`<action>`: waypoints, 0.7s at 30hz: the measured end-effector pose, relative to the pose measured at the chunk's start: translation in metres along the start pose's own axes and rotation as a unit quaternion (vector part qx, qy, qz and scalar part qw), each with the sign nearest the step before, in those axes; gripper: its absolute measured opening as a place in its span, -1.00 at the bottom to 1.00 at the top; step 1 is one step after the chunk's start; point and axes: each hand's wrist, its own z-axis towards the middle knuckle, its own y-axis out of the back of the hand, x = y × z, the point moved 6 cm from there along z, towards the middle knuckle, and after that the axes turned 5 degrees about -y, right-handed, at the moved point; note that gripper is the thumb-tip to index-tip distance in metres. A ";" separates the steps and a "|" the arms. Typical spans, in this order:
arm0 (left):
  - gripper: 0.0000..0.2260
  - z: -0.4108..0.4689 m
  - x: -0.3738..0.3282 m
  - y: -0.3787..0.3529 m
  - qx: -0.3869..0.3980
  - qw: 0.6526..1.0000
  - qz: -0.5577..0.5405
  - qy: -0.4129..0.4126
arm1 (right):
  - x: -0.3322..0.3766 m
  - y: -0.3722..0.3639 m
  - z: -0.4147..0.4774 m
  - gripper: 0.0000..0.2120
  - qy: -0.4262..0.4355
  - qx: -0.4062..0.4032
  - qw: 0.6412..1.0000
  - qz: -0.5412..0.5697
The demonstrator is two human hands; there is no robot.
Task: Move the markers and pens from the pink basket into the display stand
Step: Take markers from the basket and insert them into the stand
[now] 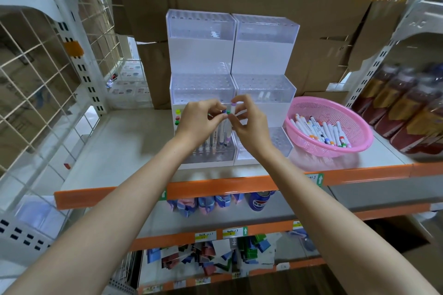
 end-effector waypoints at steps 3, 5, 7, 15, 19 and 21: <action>-0.88 -0.002 0.000 -0.002 -0.001 1.000 0.007 -0.006 | -0.001 -0.001 -0.002 -0.76 -0.002 0.001 1.000 0.002; -0.90 -0.003 0.001 -0.004 0.000 1.000 0.011 -0.012 | -0.001 -0.001 -0.003 -0.76 0.000 0.000 1.000 -0.001; -0.91 -0.004 0.000 -0.006 0.012 0.999 0.022 -0.023 | -0.001 0.000 -0.003 -0.76 0.000 -0.003 1.000 0.002; -0.92 -0.007 -0.002 -0.009 0.031 0.995 0.071 -0.062 | -0.003 -0.003 -0.006 -0.76 0.002 -0.007 1.000 0.001; -0.88 -0.007 0.002 -0.011 0.049 0.992 0.099 -0.066 | -0.004 -0.002 -0.005 -0.76 -0.006 -0.005 1.000 0.002; -0.88 -0.007 0.001 -0.012 0.046 0.991 0.109 -0.068 | -0.003 -0.002 -0.005 -0.76 -0.004 -0.004 1.000 0.004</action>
